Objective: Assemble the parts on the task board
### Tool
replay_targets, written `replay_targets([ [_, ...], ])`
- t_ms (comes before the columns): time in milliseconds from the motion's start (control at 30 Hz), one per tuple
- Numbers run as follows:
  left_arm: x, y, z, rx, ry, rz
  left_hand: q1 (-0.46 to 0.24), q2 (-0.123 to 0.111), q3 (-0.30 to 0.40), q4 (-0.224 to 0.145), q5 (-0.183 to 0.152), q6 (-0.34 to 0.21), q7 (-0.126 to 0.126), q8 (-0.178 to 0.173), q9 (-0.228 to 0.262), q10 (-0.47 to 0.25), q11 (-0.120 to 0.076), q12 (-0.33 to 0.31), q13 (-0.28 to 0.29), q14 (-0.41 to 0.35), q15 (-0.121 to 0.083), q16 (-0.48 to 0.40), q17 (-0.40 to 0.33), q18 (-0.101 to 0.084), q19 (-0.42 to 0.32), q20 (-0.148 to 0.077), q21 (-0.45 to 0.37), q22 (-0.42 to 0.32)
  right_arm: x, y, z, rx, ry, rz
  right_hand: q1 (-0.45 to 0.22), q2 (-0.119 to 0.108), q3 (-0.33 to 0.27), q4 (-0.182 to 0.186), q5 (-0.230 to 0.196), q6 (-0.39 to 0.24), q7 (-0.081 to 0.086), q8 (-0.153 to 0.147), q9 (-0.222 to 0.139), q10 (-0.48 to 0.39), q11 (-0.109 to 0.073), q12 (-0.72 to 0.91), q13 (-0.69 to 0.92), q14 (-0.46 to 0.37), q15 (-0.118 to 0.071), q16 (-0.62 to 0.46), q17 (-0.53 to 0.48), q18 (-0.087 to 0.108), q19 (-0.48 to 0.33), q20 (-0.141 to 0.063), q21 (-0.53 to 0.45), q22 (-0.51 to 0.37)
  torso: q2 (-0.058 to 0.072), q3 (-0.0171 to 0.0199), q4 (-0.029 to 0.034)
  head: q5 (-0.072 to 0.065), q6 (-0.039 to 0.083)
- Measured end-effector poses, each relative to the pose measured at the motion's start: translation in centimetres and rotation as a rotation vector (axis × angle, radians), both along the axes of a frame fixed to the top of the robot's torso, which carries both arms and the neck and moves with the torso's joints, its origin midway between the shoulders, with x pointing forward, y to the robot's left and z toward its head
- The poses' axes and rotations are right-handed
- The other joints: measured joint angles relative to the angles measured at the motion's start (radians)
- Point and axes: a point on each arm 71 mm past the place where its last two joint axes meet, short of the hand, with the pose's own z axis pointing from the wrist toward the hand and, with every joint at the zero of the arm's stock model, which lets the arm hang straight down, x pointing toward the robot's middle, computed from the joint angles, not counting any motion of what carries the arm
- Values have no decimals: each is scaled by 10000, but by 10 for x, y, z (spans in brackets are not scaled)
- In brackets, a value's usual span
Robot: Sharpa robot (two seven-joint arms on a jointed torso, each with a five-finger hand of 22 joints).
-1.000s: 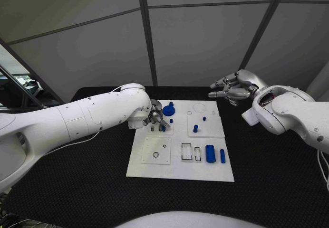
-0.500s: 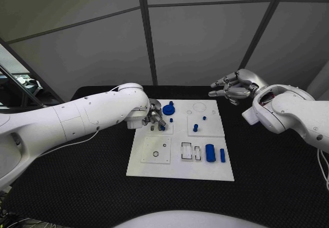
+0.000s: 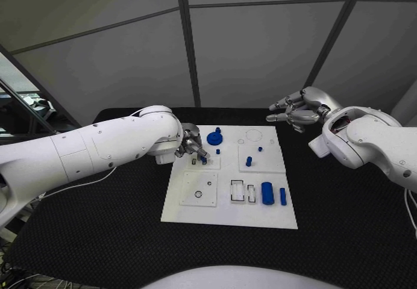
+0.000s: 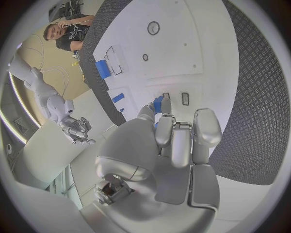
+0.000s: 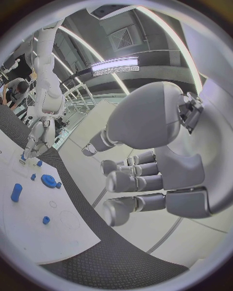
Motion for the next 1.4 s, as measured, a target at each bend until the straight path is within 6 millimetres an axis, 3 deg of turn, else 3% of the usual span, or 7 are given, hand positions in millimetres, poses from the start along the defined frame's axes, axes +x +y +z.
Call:
replay_targets([
  [1233, -7, 0, -15, 180, -684, 151, -32, 32, 15, -13, 161, 13, 13, -116, 198, -2, 2, 64, -5, 11, -6, 151, -1, -19, 180, -40, 145, 231, 2, -1, -1, -37, 49, -10, 1, -1, 0, 0, 0, 0, 0, 0, 1, 0, 0, -41, -16, 0, 0, 0, -17, 0, 0, 0, -38, -36, 9, -8, -29, 70, -148],
  [1267, -7, 0, -15, 190, -683, 148, -46, 46, 15, -13, 160, 13, 13, -117, 202, -2, 2, 64, -5, 6, -12, 151, -1, -479, 180, -40, 145, 230, 2, -1, -1, -38, 51, -8, 1, -1, 0, 0, 0, 0, 0, 0, 1, 0, 0, -41, -16, 0, 0, -1, -17, 0, 0, 0, -37, -36, 8, -7, -29, 70, -149],
  [1300, -8, 0, -15, 197, -680, 147, -55, 55, 15, -13, 160, 13, 13, -118, 209, -2, 2, 62, -5, 1, -17, 151, -1, -624, 180, -40, 145, 230, 2, -1, -1, -39, 52, -8, 1, -1, 0, 0, 0, 0, 0, 0, 1, 0, 0, -41, -16, 0, 0, -1, -17, 0, 0, 0, -37, -36, 8, -6, -29, 70, -149],
  [1367, -8, 0, -15, 214, -671, 146, -55, 55, 15, -13, 159, 13, 13, -119, 219, -2, 2, 48, -3, 0, -19, 151, 0, -609, 180, -40, 145, 230, 2, -1, -1, -41, 55, -6, 1, -1, 0, 0, 0, 0, 0, 0, 1, 0, 0, -41, -15, 0, 0, 0, -17, 0, 0, 0, -37, -36, 8, -6, -29, 70, -151],
  [1400, -8, 0, -15, 227, -663, 144, -55, 55, 15, -13, 159, 13, 13, -120, 222, -2, 2, 47, -3, 0, -19, 151, -1, -228, 180, -40, 145, 230, 2, -1, -1, -42, 57, -4, 1, -1, 0, 0, 0, 0, 0, 0, 1, 0, 0, -41, -15, 0, 0, 0, -17, 0, 0, 0, -37, -36, 8, -5, -29, 66, -157],
])
